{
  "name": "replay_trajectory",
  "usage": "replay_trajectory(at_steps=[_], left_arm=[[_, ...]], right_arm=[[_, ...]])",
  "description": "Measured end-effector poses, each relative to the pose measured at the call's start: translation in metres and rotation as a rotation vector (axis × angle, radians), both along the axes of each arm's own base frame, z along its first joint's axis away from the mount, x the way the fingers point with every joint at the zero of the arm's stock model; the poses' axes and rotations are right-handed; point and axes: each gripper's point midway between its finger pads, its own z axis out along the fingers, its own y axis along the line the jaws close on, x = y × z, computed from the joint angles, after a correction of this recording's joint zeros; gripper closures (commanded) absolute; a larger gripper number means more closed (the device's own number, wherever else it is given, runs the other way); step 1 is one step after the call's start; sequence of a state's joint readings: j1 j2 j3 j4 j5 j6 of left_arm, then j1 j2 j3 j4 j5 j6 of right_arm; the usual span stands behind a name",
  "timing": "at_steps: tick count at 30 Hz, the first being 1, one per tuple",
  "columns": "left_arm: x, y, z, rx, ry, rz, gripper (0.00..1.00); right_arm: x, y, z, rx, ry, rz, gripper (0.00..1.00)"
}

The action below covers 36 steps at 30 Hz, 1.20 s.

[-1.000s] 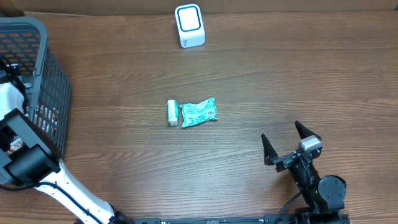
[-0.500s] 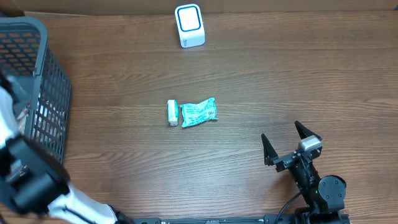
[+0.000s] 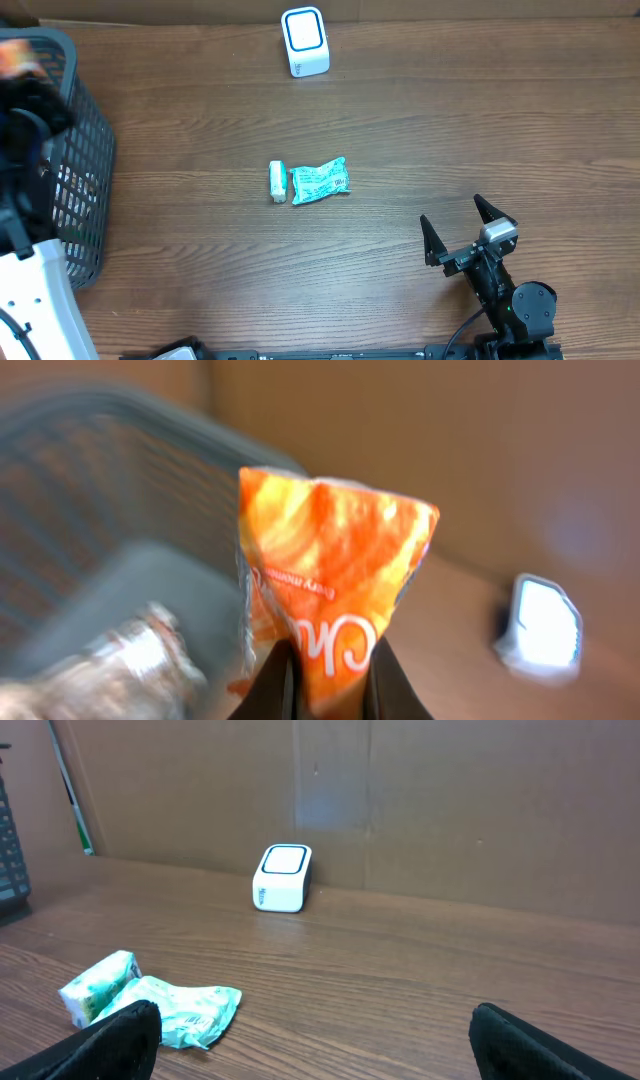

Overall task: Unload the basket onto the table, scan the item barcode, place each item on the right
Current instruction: 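Grasp the orange snack bag and lift it from the basket, then carry the orange bag out and set it beside the tissue packs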

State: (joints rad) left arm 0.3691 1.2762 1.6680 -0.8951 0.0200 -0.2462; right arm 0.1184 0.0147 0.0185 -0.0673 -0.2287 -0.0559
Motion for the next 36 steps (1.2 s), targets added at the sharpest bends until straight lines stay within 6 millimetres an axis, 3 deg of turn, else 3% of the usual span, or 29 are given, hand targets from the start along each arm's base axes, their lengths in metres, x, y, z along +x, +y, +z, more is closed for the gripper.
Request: replay_trajectory(at_steps=[5,8,9,15,22,24,28,33,36], left_arm=[[0.012,-0.092,-0.054,-0.112,0.190,-0.249,0.96],[0.023,-0.139,-0.102,-0.131,0.327,-0.376,0.96],[0.025,-0.155,-0.126,-0.137,0.396,-0.411,0.96],[0.026,-0.205,-0.245,-0.175,0.732,-0.470,0.96],[0.020,-0.231,-0.333,-0.181,0.971,-0.468,0.96],[0.018,-0.235,-0.349,-0.180,1.010,-0.467,0.92],[0.018,-0.243,-0.366,-0.203,1.036,-0.464,0.59],[0.028,-0.257,-0.361,-0.261,0.991,-0.515,0.21],[0.037,-0.265,-0.344,-0.276,0.965,-0.553,0.14]], right_arm=[[0.000,0.000,0.000,0.000,0.000,0.000,0.00],[0.000,0.000,0.000,0.000,-0.001,0.000,0.00],[0.000,0.000,0.000,0.000,0.000,0.000,0.00],[0.000,0.000,0.000,0.000,0.000,0.000,0.00],[0.000,0.000,0.000,0.000,0.000,0.000,0.00],[0.000,0.000,0.000,0.000,-0.001,0.000,0.00],[0.000,0.000,0.000,0.000,0.000,0.000,0.00],[0.000,0.000,0.000,0.000,0.000,0.000,0.00],[0.000,0.000,0.000,0.000,0.000,0.000,0.00]])
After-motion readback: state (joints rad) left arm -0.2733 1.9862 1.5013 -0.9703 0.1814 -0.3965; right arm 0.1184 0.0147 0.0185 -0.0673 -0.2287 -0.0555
